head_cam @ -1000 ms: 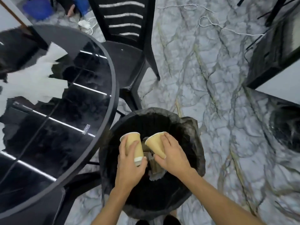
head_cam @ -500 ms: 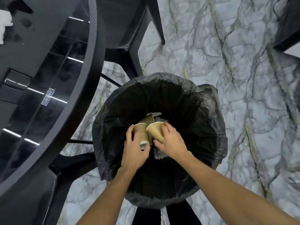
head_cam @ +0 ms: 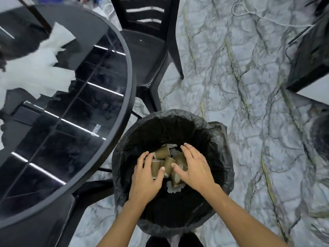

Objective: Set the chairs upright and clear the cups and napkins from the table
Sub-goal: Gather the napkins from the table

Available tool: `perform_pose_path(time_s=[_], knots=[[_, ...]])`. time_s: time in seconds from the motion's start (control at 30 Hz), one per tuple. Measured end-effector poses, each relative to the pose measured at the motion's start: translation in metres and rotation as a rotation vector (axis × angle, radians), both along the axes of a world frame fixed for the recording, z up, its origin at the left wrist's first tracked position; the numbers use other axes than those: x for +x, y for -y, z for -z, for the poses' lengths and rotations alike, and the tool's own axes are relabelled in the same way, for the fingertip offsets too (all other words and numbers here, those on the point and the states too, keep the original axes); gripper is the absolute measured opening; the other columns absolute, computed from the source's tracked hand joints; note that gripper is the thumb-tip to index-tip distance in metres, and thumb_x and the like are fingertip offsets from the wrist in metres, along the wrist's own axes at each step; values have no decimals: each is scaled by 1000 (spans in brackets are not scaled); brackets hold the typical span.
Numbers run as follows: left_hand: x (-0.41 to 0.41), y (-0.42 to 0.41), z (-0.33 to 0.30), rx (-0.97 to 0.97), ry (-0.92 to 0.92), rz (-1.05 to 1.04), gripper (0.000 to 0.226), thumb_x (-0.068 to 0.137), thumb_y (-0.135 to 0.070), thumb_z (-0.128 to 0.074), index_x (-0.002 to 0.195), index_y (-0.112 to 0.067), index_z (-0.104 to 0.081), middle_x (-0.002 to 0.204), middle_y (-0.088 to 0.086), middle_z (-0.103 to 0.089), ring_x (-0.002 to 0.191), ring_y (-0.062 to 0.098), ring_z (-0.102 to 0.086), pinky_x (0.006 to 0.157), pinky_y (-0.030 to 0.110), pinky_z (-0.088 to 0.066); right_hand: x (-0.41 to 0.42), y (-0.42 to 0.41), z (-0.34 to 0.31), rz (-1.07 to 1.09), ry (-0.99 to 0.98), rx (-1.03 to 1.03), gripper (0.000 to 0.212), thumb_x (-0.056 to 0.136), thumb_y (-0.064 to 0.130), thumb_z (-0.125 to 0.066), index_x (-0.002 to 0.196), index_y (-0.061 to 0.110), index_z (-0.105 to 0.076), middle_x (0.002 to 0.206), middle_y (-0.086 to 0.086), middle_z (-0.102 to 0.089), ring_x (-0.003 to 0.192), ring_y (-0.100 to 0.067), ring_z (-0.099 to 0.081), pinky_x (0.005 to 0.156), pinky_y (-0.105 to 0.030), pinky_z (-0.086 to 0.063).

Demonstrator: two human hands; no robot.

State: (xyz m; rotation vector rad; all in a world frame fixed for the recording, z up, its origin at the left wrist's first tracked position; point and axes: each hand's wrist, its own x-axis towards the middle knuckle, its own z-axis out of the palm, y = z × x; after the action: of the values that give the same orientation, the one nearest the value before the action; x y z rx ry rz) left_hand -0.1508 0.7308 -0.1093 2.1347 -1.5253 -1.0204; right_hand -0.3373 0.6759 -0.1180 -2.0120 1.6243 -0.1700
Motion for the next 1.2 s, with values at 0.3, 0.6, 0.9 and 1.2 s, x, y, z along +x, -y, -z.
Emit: perform_pose_path(time_s=[0.3, 0.6, 0.9, 1.2], knots=[[-17, -8, -175, -160, -66, 28, 60, 94, -59, -50, 149, -41, -33, 153, -26, -23, 140, -1, -30, 115, 29, -34, -7, 19, -183, -21, 158, -147, 79, 88, 68, -42, 151, 20, -38, 158, 4, -35, 145, -9, -27, 118, -30, -24], [72, -24, -278, -386, -15, -184, 59, 88, -64, -50, 143, -44, -40, 149, -27, -34, 137, -1, -38, 103, 14, -39, 94, 68, -281, -259, 275, -229, 76, 92, 63, -50, 154, 25, -30, 160, 10, -27, 147, -6, -20, 118, -25, -17], [241, 13, -267, -328, 202, -442, 75, 89, -63, -56, 152, -31, -33, 164, -9, -20, 151, 16, -18, 122, 50, -26, 236, 137, -271, -377, 202, -249, 82, 91, 62, -54, 154, 15, -30, 162, -2, -26, 149, -16, -20, 122, -37, -19], [337, 77, -208, -113, 358, -310, 80, 84, -77, -41, 154, -49, -16, 169, -9, 4, 155, 27, 6, 120, 65, -2, 328, 208, -218, -392, -11, -191, 113, 73, 90, -33, 158, 20, -7, 167, -9, 2, 153, -27, 7, 123, -49, -1]])
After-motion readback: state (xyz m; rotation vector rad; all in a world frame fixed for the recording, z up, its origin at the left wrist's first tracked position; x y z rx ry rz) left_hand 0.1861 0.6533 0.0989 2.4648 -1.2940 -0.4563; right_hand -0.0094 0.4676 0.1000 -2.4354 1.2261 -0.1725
